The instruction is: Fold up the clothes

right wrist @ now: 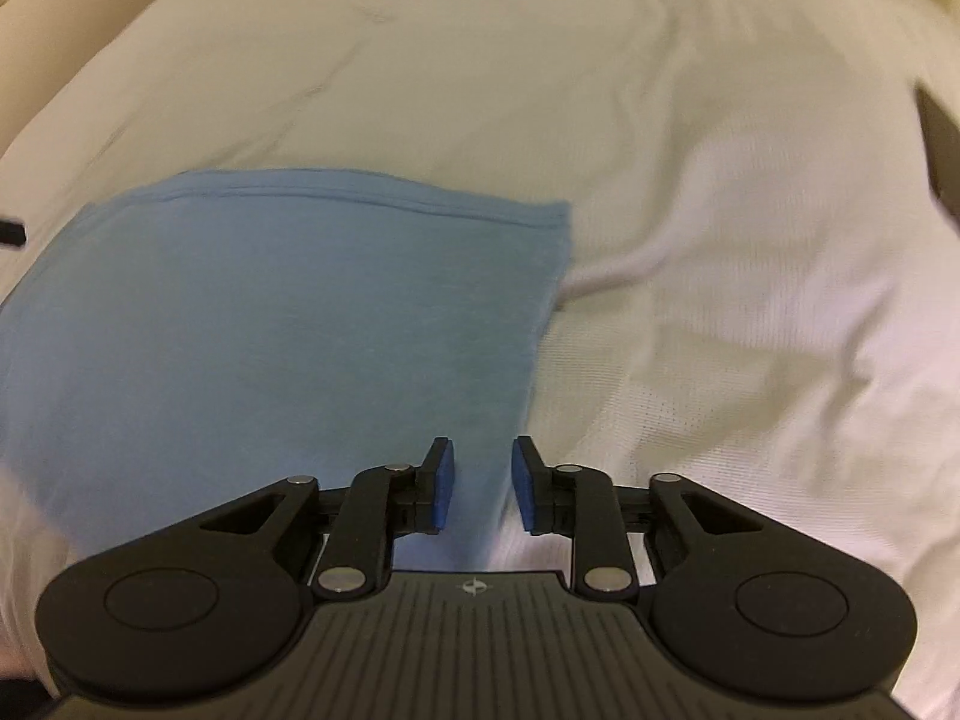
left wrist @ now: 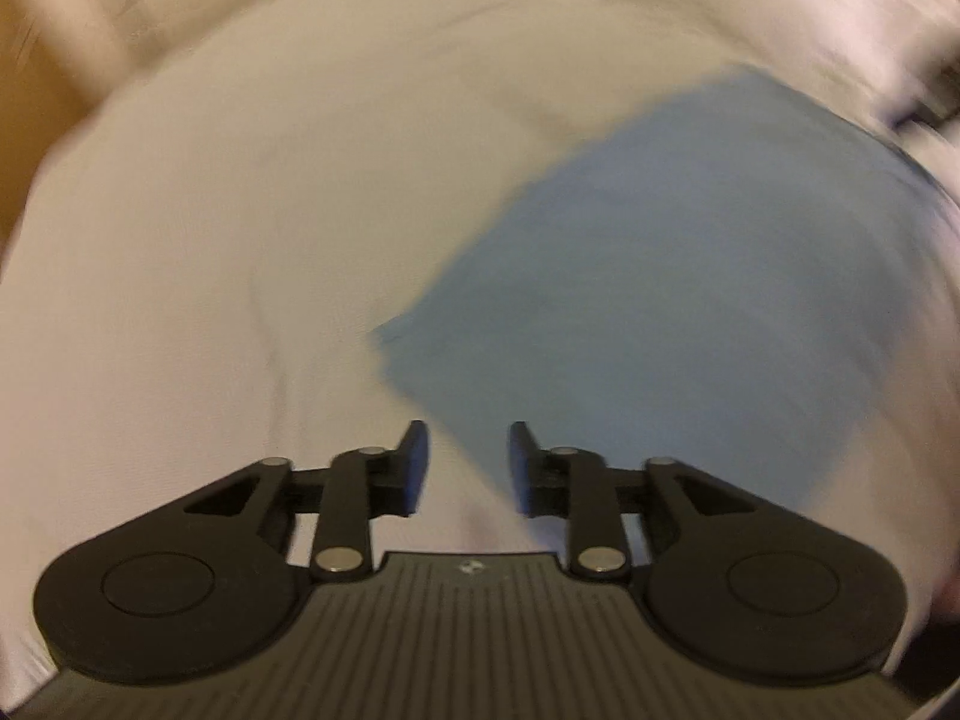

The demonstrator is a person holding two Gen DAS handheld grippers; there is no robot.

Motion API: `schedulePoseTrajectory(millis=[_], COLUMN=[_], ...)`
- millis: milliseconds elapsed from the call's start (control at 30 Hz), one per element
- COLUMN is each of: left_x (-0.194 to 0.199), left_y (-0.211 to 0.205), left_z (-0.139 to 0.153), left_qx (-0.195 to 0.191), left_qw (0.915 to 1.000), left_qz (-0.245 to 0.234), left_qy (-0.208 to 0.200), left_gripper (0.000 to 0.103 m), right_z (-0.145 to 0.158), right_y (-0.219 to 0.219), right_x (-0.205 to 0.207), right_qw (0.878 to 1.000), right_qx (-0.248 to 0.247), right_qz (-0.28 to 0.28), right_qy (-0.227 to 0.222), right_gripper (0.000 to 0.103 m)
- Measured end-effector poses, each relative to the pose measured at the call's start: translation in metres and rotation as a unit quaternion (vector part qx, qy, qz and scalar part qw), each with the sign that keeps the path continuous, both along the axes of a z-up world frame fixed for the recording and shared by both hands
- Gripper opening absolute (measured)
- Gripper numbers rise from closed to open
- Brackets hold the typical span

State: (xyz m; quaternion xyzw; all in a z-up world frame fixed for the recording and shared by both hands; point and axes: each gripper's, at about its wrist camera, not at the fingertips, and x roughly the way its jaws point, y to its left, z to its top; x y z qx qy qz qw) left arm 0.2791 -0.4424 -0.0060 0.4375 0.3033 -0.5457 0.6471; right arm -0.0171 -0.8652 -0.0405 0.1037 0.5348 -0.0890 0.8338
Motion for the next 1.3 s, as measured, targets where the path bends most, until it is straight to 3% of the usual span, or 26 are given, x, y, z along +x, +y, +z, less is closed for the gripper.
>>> schedulePoseTrajectory(millis=[67, 100, 167, 233, 300, 367, 533, 833, 900, 933, 967, 1000, 1267, 1300], left_x=[-0.050, -0.072, -0.107, -0.123, -0.124, -0.118, -0.103, -0.105, -0.103, -0.103, -0.103, -0.102, -0.095, -0.096], left_y=[0.023, 0.032, 0.045, 0.048, 0.048, 0.050, 0.072, 0.078, 0.078, 0.080, 0.082, 0.083, 0.084, 0.084], left_z=[0.001, -0.008, -0.031, -0.059, -0.080, -0.089, -0.078, -0.079, -0.080, -0.080, -0.080, -0.079, -0.074, -0.072], left_qx=[0.005, 0.020, 0.056, 0.092, 0.115, 0.122, 0.099, 0.083, 0.082, 0.083, 0.084, 0.083, 0.085, 0.083], left_qw=[0.9958, 0.9906, 0.9761, 0.9625, 0.9559, 0.9543, 0.9549, 0.9526, 0.9528, 0.9522, 0.9516, 0.9520, 0.9537, 0.9533], left_qz=[-0.087, -0.127, -0.190, -0.211, -0.196, -0.184, -0.181, -0.208, -0.212, -0.215, -0.218, -0.218, -0.210, -0.211], left_qy=[-0.029, -0.045, -0.089, -0.144, -0.187, -0.201, -0.213, -0.206, -0.201, -0.201, -0.200, -0.198, -0.198, -0.200], left_gripper=[0.032, 0.033, 0.033, 0.032, 0.022, 0.007, 0.003, 0.002, 0.002, 0.002, 0.001, 0.001, 0.000, 0.002], right_z=[0.009, 0.013, 0.016, 0.013, 0.005, -0.003, -0.021, -0.047, -0.055, -0.057, -0.058, -0.060, -0.067, -0.062], right_y=[0.029, 0.045, 0.077, 0.114, 0.147, 0.172, 0.204, 0.200, 0.196, 0.192, 0.187, 0.182, 0.137, 0.134], right_x=[-0.003, -0.005, -0.012, -0.018, -0.021, -0.025, -0.023, -0.031, -0.031, -0.030, -0.030, -0.029, -0.044, -0.047], right_qw=[0.999, 0.997, 0.992, 0.985, 0.974, 0.959, 0.924, 0.904, 0.905, 0.907, 0.909, 0.910, 0.913, 0.915], right_qx=[-0.012, -0.018, -0.034, -0.051, -0.076, -0.112, -0.200, -0.267, -0.272, -0.276, -0.279, -0.282, -0.311, -0.312], right_qz=[0.048, 0.073, 0.123, 0.166, 0.212, 0.260, 0.327, 0.332, 0.323, 0.314, 0.305, 0.295, 0.221, 0.212], right_qy=[-0.008, -0.011, -0.018, -0.015, -0.012, -0.014, -0.012, 0.035, 0.047, 0.055, 0.062, 0.070, 0.143, 0.142], right_gripper=[0.036, 0.044, 0.049, 0.049, 0.049, 0.049, 0.043, 0.044, 0.041, 0.037, 0.023, 0.001, 0.000, 0.006])
